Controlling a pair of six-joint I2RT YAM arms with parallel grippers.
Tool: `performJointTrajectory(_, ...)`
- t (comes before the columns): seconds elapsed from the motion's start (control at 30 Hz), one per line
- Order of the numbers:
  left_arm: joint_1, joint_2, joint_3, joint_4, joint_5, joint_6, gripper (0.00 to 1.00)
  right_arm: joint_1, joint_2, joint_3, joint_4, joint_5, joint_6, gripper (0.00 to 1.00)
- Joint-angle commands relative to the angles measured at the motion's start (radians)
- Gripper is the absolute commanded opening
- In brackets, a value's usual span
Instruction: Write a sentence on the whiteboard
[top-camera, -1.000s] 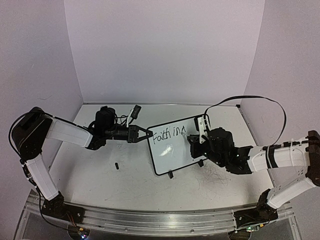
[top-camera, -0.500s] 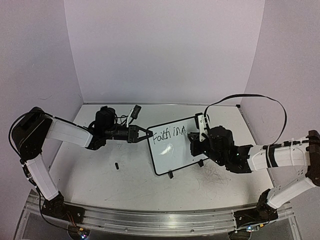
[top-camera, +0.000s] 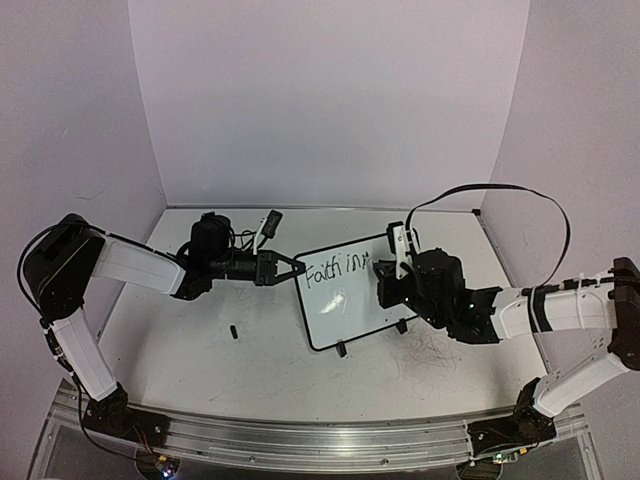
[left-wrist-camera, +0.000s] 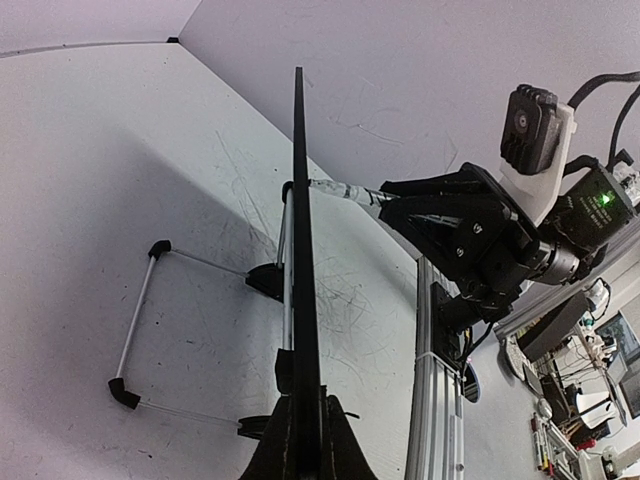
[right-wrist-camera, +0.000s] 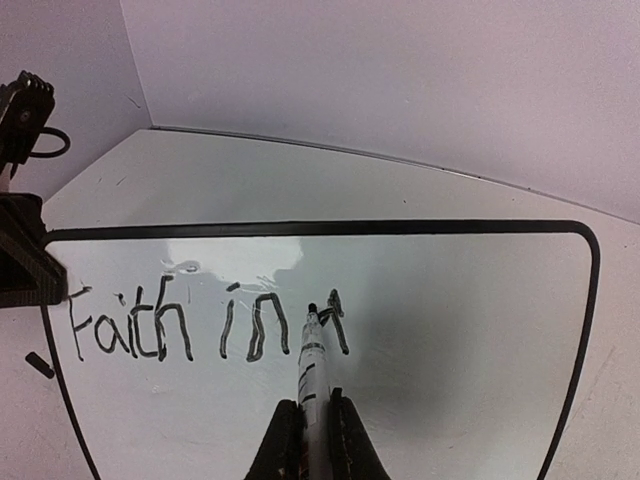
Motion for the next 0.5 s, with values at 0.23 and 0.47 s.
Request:
performJointTrajectory(0.23, -0.04, -0.016, 0.03, -0.022, 0.091, -0.005, 0.0, -0.012, 0.011, 0.033, 0.011, 0.074, 0.008, 0.0)
performJointTrajectory(0.47, -0.04, -0.016, 0.03, -0.021, 0.091, -0.005, 0.0, -0.012, -0.004, 0.008, -0.02, 0.086, 0.031, 0.0)
